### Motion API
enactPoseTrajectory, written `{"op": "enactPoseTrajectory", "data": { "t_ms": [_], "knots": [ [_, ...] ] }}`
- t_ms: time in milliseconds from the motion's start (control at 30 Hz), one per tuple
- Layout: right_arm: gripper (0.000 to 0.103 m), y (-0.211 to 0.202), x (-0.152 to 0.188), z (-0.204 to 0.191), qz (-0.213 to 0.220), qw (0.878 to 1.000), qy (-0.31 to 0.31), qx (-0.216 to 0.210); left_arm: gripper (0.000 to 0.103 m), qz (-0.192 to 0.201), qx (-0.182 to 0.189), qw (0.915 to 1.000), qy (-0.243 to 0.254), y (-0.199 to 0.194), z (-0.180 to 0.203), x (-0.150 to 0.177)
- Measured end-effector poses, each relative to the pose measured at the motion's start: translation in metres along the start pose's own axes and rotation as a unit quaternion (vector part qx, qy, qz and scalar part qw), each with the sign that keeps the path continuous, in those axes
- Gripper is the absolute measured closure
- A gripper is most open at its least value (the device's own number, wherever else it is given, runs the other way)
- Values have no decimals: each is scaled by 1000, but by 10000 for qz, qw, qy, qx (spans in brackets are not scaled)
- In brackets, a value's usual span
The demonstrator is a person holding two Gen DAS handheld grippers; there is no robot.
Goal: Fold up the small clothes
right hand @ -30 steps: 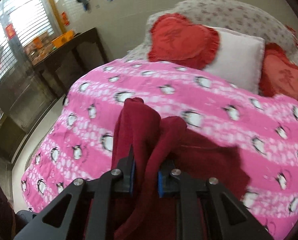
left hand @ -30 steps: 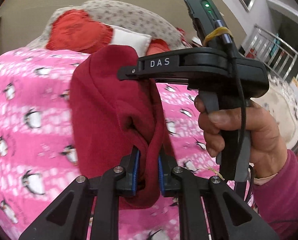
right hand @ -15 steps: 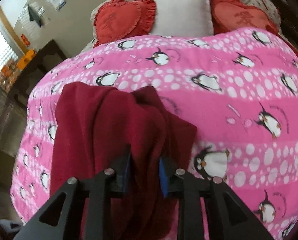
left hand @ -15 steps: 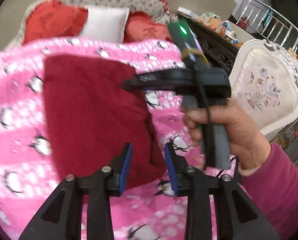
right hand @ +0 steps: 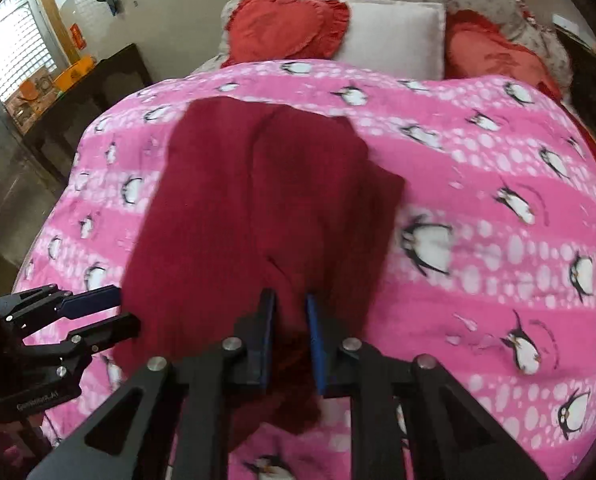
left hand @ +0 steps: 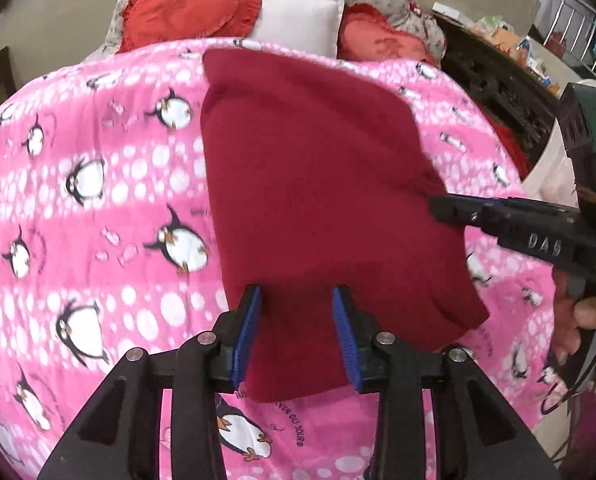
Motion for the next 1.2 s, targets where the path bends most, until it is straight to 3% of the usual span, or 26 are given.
{"op": "enactPoseTrajectory", "data": {
  "t_ms": [133,200,300,367,467,500,533,700,767,833,1000,1200],
  "knots": [
    [83,3,11,10,-176,9980,526,-302,87,37,-140,9994,314,1,3,7],
    [72,-8,-4,14,-16,9950,871,-498,85,40,-121,9995,294,-1,3,6],
    [58,-15,-34,27,443,9930,1070,-228,85,43,-62,9998,189,-1,1,6],
    [58,-4,-48,32,498,9922,1144,-68,84,53,-62,9998,188,-1,2,6],
    [60,31,-53,31,217,9929,1170,62,84,56,-51,9998,189,-2,3,5],
    [81,39,-50,31,122,9939,1082,170,84,64,-31,9998,173,-3,2,5],
    [88,45,-51,29,100,9954,912,277,84,79,-20,9998,164,-4,2,4],
    [91,28,-75,26,606,9958,622,288,84,242,-10,9992,328,-3,7,3],
    [94,44,-71,42,512,9949,559,664,83,240,-47,9985,482,1,11,7],
    [94,61,-59,48,329,9948,635,724,81,274,-150,9971,687,1,15,8],
    [86,31,-66,40,412,9949,388,837,81,207,-94,9983,541,1,12,8],
    [84,-17,-45,-10,457,9988,127,91,80,184,-95,9988,447,1,11,8]
  ]
}}
Point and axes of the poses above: each gripper's, at about its wrist camera, not at the fingertips, and y roughly the way its jaws point, z to its right, x to its underside, the point moved 10 cm from there along y, roughly the way its jaws point, and after that the axes turned 13 degrees about z, right-handed, at the moved point
